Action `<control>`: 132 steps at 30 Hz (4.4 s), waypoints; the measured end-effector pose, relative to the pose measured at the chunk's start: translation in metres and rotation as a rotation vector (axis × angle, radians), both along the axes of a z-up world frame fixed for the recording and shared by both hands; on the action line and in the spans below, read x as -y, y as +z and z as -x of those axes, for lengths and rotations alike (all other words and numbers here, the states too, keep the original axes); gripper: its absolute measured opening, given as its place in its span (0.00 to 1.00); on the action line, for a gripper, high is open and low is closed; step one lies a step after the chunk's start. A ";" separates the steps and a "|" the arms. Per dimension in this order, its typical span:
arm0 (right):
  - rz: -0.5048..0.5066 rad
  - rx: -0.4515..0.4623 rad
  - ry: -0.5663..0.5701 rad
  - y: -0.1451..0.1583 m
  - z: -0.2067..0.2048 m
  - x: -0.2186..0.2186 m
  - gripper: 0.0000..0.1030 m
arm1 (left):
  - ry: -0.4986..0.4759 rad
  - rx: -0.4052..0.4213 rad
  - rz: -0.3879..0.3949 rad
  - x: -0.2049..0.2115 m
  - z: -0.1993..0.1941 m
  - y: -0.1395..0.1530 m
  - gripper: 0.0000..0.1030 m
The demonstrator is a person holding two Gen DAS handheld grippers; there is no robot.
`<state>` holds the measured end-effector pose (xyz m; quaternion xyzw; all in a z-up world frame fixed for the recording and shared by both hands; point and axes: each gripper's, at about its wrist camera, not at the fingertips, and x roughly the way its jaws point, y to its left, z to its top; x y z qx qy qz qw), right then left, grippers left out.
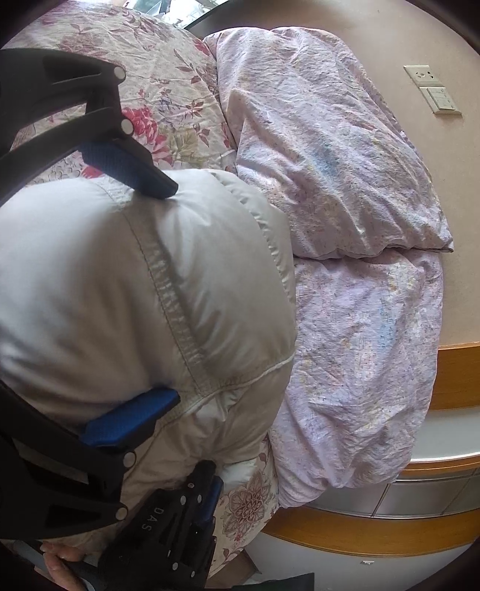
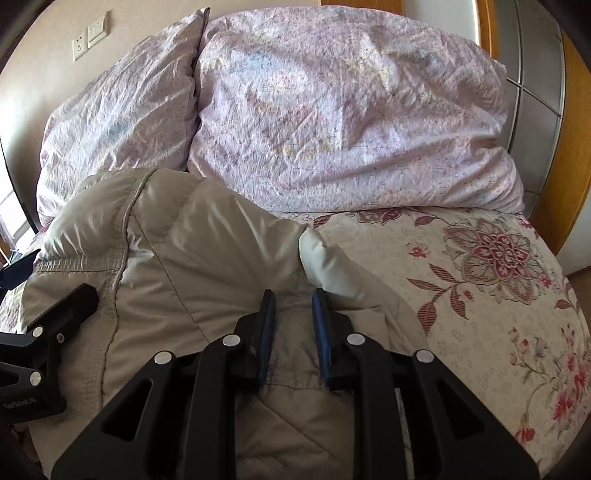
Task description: Fold large clothes
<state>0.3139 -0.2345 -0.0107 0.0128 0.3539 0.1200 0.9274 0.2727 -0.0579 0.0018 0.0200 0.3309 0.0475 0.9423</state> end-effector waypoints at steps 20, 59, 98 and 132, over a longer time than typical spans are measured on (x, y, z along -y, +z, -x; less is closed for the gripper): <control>-0.006 -0.003 -0.051 -0.024 -0.020 0.011 0.26 | 0.027 -0.043 -0.028 -0.004 -0.038 -0.014 0.98; -0.632 -0.503 -0.035 -0.042 0.005 0.126 0.90 | -0.123 -0.184 0.454 -0.101 0.020 -0.010 0.98; -0.658 -0.672 0.307 -0.067 -0.035 0.060 0.99 | -0.279 -0.391 0.877 -0.119 -0.015 -0.068 0.98; -0.776 -0.550 0.499 -0.034 -0.067 -0.036 0.65 | -0.199 -0.130 0.765 -0.190 0.017 -0.009 0.76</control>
